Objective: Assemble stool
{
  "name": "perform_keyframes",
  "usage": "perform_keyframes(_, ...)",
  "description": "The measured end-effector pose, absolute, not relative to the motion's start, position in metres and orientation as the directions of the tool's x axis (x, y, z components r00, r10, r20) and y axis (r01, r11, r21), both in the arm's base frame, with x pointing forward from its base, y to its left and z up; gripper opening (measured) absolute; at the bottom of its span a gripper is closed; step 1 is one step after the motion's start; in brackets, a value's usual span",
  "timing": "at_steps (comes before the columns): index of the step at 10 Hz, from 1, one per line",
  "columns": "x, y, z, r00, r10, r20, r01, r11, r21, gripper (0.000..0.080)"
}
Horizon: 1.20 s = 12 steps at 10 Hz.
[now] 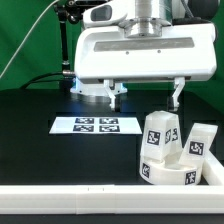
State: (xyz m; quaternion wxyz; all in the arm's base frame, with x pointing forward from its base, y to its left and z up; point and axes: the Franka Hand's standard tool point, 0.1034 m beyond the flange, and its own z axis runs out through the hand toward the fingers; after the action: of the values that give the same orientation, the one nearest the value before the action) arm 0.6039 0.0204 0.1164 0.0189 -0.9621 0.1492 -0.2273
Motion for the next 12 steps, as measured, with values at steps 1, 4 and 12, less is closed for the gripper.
perform_keyframes(1,0.597,0.026,0.111,0.884,-0.346,0.314,-0.321,-0.938,-0.130,0.0649)
perform_keyframes(4,0.598,0.027,0.112,0.922,-0.345,0.174,-0.325,-0.936,-0.138,0.0649)
perform_keyframes(12,0.595,0.036,0.108,0.818,-0.575,0.028,-0.569,-0.815,-0.108,0.0649)
